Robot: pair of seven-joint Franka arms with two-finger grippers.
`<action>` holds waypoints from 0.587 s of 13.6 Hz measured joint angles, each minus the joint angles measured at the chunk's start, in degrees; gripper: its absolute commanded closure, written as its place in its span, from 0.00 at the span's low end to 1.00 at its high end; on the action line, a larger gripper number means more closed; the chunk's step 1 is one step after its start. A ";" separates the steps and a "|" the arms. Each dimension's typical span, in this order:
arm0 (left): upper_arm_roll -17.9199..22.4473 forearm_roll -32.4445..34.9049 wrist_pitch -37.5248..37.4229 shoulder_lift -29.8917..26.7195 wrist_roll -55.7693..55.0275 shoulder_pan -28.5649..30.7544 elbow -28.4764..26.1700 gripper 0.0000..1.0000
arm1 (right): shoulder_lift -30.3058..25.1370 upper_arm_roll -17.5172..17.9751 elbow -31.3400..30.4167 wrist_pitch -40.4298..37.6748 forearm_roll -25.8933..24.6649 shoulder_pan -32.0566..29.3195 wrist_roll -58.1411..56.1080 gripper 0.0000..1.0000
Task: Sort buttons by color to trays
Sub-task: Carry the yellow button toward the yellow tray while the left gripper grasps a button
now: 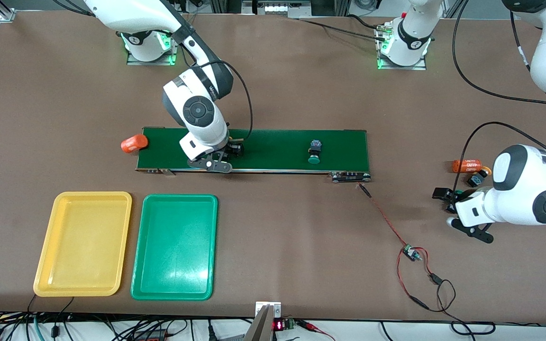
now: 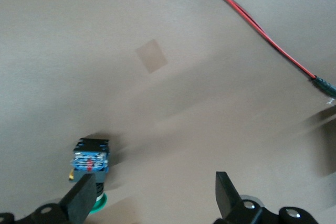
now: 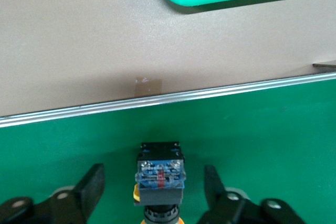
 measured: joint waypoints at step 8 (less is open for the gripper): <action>0.83 0.00 2.08 0.44 2.25 1.80 0.22 0.00 | 1.11 -1.00 0.25 1.73 -1.56 0.03 -0.06 1.00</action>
